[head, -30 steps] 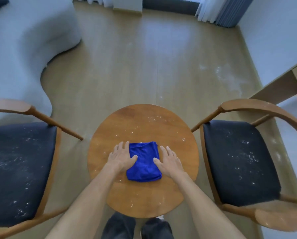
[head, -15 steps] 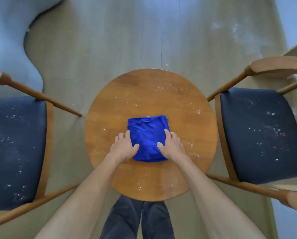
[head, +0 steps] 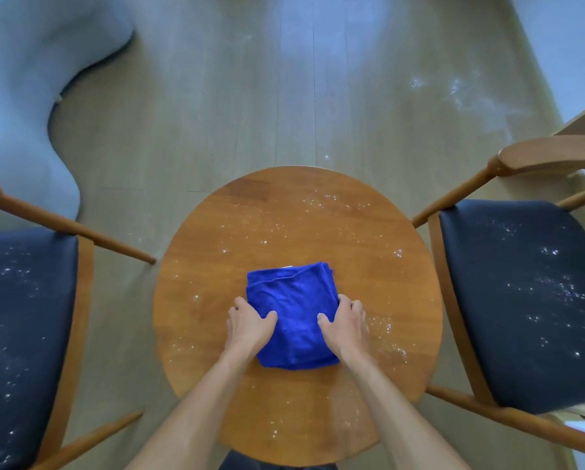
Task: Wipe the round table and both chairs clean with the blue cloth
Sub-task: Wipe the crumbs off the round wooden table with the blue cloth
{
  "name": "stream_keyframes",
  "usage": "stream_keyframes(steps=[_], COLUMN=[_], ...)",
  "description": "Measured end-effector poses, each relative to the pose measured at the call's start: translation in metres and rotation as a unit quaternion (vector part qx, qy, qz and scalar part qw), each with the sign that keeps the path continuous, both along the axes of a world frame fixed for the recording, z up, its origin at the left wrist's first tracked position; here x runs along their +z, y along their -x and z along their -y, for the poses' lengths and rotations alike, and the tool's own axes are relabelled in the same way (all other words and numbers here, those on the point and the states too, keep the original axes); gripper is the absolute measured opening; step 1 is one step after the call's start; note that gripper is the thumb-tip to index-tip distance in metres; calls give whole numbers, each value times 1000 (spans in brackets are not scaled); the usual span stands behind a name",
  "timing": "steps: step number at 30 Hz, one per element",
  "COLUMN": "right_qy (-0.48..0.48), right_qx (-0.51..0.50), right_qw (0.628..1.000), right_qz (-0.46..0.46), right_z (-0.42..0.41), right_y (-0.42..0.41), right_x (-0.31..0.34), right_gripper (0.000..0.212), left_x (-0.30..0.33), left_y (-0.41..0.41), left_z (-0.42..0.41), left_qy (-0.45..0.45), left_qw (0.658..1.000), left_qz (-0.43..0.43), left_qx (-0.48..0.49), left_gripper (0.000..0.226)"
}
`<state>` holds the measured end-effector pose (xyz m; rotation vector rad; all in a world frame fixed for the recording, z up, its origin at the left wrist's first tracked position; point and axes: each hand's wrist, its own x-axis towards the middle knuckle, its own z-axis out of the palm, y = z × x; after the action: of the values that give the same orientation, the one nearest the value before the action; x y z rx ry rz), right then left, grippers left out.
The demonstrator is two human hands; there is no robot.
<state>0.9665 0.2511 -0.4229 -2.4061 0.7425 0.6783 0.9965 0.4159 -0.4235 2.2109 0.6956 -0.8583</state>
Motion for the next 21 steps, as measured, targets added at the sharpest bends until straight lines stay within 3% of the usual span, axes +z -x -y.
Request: stream_keyframes(steps=[5, 12, 14, 16, 19, 21], right_qy=[22, 128, 145, 96, 39, 43], right_qx=[-3, 76, 125, 169, 270, 332], right_qw=[1000, 988, 976, 961, 924, 901], right_qz=[16, 37, 100, 196, 268, 274], right_z=[-1, -1, -2, -1, 3, 7], right_y=[-2, -4, -7, -15, -33, -44], right_x=[-6, -4, 2, 8, 21, 28], right_gripper=[48, 40, 51, 63, 76, 78], left_x=[-7, -4, 1, 6, 15, 23], left_y=[-4, -3, -5, -11, -29, -41], left_z=[9, 18, 18, 16, 16, 19], left_qy=[-2, 56, 56, 34, -30, -54], left_qw=[998, 995, 997, 987, 915, 859], left_qz=[-25, 0, 45, 103, 183, 227], left_qx=[65, 88, 22, -117, -360, -456], left_gripper=[57, 24, 18, 19, 35, 43])
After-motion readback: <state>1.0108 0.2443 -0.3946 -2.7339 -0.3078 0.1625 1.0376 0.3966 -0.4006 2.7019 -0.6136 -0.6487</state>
